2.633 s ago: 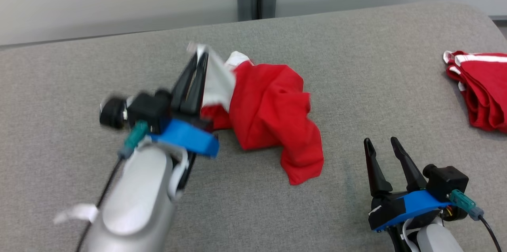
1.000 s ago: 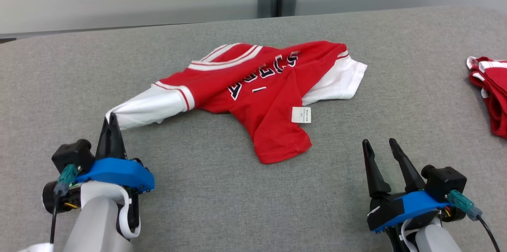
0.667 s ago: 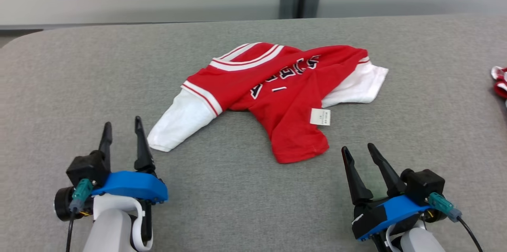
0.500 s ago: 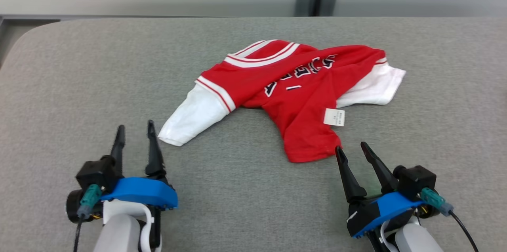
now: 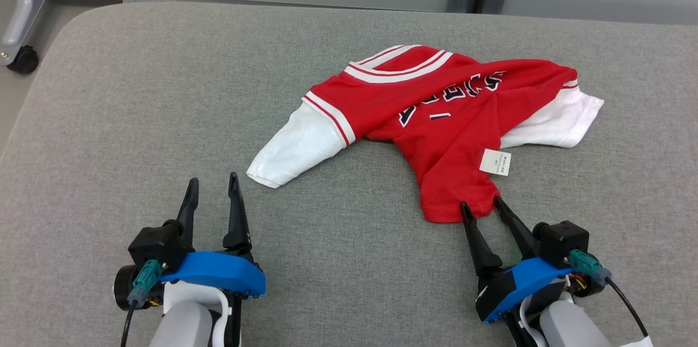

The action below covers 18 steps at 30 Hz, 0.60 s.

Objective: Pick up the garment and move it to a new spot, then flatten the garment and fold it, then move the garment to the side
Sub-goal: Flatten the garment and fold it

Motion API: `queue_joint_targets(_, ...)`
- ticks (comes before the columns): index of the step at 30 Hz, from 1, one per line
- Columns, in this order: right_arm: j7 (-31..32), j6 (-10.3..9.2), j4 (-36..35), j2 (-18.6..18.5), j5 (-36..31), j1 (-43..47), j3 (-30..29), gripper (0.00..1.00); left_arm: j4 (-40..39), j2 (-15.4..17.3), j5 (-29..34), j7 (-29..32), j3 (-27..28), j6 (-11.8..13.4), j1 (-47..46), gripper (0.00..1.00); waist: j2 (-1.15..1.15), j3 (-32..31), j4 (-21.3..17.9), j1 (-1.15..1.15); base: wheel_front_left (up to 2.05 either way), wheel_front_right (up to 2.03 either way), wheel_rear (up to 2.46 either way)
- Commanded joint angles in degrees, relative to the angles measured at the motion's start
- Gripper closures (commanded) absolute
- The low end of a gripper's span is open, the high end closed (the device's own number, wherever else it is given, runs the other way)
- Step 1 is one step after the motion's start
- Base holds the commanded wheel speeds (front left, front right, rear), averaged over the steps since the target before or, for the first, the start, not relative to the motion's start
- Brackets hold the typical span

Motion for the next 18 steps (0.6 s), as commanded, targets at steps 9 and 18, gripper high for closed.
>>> queue_joint_targets(9, -0.02, 0.00, -3.86, -0.12, 2.65, -0.60, 1.90, 1.00, -0.39, -0.02, -1.41, -0.24, -0.75, 0.88, 0.54, 0.00, 0.00, -0.65, -1.57, 0.00, 0.00, 0.00, 0.00)
queue_joint_targets(18, -0.02, 0.00, -19.13, -0.11, 9.74, -2.65, 9.48, 1.00, 0.75, -0.01, -2.80, -0.24, -1.00, 0.51, 2.27, 0.00, 0.00, -3.31, -4.15, 0.00, 0.00, 0.00, 0.00)
